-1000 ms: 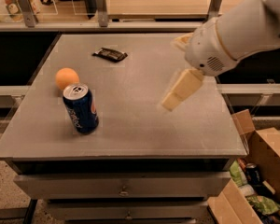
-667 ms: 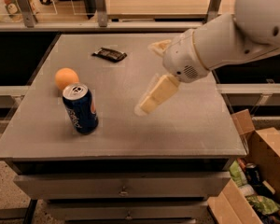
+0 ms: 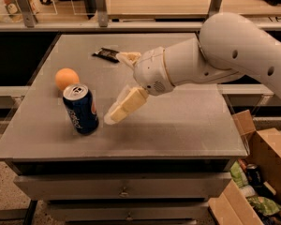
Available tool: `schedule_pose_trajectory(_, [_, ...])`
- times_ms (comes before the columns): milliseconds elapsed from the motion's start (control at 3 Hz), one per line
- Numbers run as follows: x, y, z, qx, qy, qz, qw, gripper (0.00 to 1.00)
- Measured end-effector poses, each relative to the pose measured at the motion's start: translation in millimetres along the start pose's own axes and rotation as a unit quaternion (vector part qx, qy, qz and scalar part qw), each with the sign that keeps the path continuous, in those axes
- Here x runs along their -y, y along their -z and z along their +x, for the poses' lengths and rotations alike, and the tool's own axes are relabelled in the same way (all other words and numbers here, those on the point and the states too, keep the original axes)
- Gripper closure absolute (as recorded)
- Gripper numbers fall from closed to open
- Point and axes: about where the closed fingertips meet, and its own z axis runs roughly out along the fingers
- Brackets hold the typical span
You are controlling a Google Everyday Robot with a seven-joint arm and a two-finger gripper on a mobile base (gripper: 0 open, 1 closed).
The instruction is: Knock pepsi can over
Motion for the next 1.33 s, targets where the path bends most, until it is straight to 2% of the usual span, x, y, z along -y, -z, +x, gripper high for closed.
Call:
schedule_pose_trajectory(333, [-12.0, -24.5, -7.1, 0.042, 0.012, -0.028, 0.9987, 0.00])
schedule_pose_trajectory(667, [-24.6, -45.4, -13.4, 0.073, 0.021, -0.056, 0.9955, 0.00])
schedule_pose_trajectory(1333, [-39.8, -85.8, -12.6, 0.108, 0.009, -0.098, 0.9893, 0.00])
